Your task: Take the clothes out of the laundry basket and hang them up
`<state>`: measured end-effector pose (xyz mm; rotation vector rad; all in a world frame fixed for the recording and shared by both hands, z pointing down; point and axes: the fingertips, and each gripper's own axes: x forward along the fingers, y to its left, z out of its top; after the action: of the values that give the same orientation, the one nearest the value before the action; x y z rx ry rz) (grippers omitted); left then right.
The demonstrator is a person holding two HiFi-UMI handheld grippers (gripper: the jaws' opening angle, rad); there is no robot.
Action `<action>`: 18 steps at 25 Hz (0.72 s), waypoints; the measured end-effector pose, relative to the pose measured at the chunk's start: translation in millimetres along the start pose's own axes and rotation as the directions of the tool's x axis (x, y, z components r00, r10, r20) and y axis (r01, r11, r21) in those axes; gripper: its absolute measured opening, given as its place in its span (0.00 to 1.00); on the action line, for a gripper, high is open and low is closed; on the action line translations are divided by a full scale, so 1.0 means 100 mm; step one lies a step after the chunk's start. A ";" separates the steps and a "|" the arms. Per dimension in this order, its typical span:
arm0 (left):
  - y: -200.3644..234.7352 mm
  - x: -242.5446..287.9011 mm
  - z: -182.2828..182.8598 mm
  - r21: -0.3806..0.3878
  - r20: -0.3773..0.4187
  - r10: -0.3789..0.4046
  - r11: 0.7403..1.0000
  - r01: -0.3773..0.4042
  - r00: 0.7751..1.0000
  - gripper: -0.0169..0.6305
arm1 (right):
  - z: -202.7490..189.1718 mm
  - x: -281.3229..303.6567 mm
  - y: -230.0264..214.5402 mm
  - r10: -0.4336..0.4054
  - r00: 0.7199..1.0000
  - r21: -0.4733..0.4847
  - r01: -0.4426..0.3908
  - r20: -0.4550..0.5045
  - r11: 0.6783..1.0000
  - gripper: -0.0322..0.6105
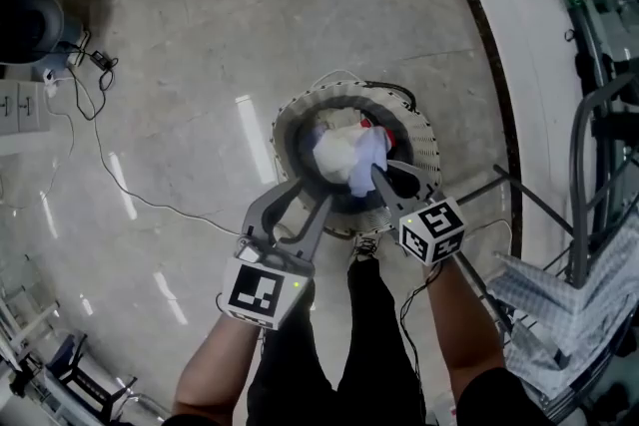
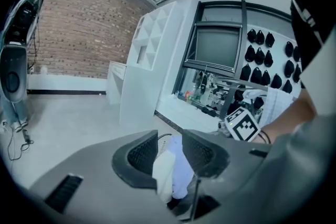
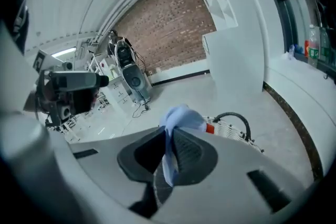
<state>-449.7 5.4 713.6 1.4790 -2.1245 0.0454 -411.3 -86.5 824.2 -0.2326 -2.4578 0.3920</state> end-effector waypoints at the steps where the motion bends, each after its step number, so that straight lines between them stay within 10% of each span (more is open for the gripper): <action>1: -0.02 0.00 0.06 0.004 -0.001 0.000 1.000 0.000 1.000 0.23 | 0.12 -0.09 0.05 0.009 1.000 -0.009 -0.009 0.012 1.000 0.10; 18: -0.55 0.06 0.91 0.225 -0.084 -0.054 0.972 0.071 0.995 0.38 | 2.14 -1.88 0.89 0.251 0.937 -0.286 -0.179 0.243 0.942 0.10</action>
<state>-440.4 -51.1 623.6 1.6457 -2.0640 0.3286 -388.8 -99.7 526.5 -0.6019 -2.7687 0.2020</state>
